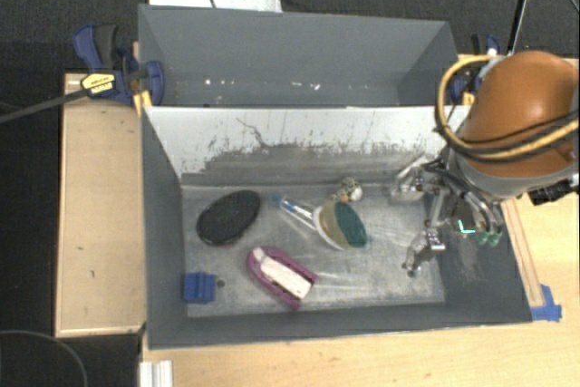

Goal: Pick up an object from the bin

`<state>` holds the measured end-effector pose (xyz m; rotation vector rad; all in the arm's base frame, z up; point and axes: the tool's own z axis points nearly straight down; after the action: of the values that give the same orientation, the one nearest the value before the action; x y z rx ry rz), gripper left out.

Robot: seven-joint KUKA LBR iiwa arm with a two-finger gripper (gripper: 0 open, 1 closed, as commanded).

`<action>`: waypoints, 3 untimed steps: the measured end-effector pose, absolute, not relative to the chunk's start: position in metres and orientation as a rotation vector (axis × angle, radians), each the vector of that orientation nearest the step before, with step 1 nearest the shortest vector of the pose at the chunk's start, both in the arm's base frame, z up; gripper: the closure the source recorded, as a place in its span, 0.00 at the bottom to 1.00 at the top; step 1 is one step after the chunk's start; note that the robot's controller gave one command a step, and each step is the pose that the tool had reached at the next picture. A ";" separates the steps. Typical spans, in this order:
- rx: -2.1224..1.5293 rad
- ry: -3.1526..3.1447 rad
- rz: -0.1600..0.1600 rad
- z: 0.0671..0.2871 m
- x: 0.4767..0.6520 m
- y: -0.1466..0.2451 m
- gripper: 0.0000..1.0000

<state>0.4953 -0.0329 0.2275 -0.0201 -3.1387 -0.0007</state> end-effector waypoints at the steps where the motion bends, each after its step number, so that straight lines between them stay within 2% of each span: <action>1: -0.052 -3.150 0.000 0.073 0.551 0.048 0.00; 2: -0.293 -3.134 -0.001 0.101 0.571 0.021 0.00; 3: -0.564 -3.096 -0.002 0.100 0.573 0.030 0.00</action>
Offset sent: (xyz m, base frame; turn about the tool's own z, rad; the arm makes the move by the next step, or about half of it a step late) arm 0.0526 0.0804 -0.1575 0.0204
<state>0.5734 0.0303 0.1004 -0.5638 -3.0963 -0.0025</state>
